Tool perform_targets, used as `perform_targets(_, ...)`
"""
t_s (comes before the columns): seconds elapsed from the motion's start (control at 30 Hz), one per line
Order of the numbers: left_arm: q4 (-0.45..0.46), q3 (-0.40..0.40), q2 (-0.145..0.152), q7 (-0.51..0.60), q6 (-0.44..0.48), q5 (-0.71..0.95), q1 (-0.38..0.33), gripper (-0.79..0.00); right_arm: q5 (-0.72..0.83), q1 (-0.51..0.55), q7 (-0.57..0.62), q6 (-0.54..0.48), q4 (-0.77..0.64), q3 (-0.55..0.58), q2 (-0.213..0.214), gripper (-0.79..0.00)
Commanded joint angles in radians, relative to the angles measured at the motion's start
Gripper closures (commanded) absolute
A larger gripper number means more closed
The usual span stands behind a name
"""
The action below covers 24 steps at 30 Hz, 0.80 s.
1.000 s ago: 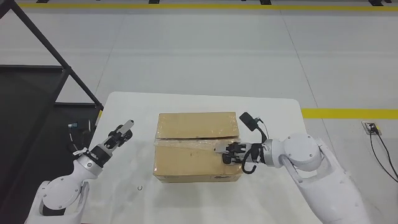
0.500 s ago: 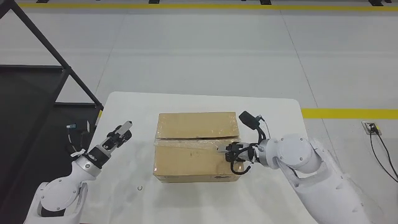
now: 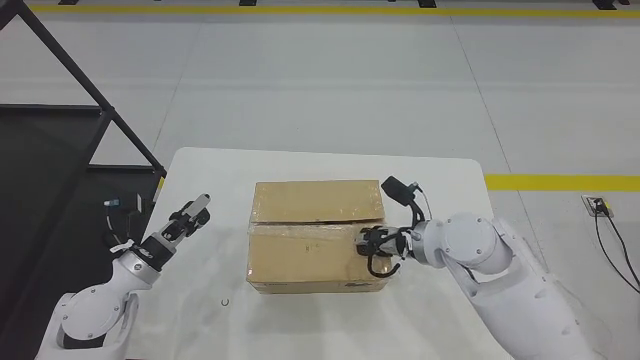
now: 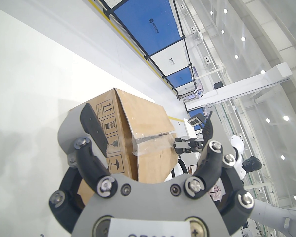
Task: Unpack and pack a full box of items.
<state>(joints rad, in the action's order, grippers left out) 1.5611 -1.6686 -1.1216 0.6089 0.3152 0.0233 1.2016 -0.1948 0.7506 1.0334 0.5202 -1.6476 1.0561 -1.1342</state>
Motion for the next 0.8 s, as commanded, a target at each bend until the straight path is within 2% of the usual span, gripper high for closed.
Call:
perform_targets(0.0,0.000,0.001,0.001,-0.001,-0.001,0.001,0.000,-0.785,0.005,0.005,-0.014,-0.021,-0.011,0.003,0.000,0.000)
perform_targets(0.23,0.000,0.000,0.005,-0.005,0.000,0.004,0.004,-0.785,0.010,0.022,-0.075,-0.120,-0.054,0.016,0.002,0.000)
perform_targets(0.63,0.000,0.000,0.011,-0.014,0.014,0.012,0.024,-0.785,0.026,0.011,-0.221,-0.346,-0.043,-0.011,-0.014,0.000)
perform_targets(0.77,0.001,-0.003,0.013,-0.017,0.015,0.017,0.032,-0.785,0.037,0.025,-0.271,-0.448,-0.048,-0.002,-0.015,0.000)
